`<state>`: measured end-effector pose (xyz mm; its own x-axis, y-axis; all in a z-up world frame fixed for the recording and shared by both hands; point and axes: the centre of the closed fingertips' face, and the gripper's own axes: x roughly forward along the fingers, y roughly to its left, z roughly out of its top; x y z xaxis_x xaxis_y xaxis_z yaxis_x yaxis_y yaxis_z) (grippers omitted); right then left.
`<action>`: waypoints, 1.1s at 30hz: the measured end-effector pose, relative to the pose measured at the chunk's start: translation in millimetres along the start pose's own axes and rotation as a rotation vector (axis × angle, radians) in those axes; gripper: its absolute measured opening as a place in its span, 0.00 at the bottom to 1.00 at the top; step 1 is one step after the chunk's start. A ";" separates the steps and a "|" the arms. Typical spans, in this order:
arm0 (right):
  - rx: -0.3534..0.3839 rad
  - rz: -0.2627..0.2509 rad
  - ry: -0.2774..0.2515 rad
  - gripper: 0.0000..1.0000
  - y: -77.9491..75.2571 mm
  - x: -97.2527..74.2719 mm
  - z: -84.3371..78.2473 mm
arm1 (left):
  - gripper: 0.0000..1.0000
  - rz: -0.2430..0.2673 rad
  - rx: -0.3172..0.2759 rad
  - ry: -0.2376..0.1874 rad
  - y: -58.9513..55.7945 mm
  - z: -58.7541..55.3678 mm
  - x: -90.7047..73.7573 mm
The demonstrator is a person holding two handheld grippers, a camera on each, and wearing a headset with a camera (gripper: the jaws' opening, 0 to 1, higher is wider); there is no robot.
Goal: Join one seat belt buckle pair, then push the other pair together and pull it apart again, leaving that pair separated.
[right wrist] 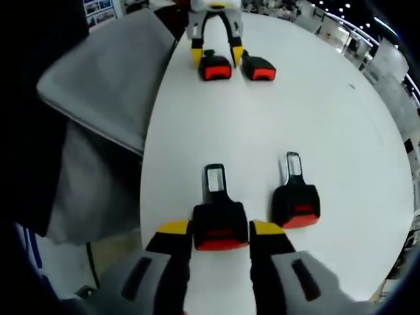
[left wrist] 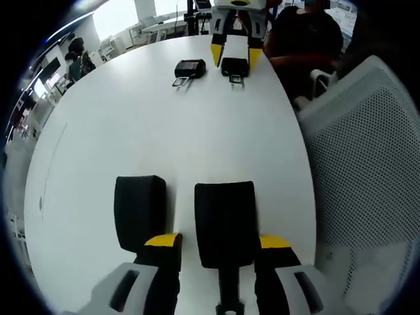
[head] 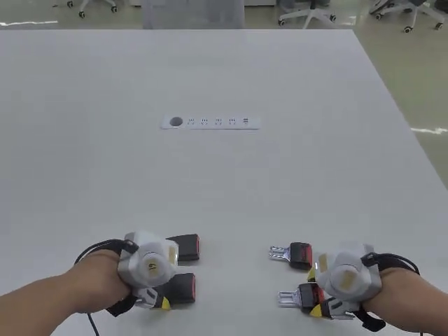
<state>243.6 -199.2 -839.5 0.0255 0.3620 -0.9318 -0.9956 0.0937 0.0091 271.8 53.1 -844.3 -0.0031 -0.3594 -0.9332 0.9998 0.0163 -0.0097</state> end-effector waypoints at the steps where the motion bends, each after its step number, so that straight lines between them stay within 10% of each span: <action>1: -0.007 -0.002 -0.001 0.34 -0.1 0.1 0.6 | 0.44 -0.003 0.007 -0.001 -0.5 0.4 0.1; 19: 0.016 -0.023 0.009 0.33 -0.4 6.5 15.7 | 0.34 -0.020 0.046 0.015 -8.4 1.3 1.4; 33: 0.008 -0.031 -0.045 0.33 0.7 26.7 68.6 | 0.34 -0.021 0.047 0.019 -6.9 1.3 1.8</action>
<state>249.8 -125.9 -839.5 0.0603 0.4005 -0.9143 -0.9935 0.1123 -0.0163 265.0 51.2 -845.5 -0.0239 -0.3413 -0.9396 0.9993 -0.0354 -0.0126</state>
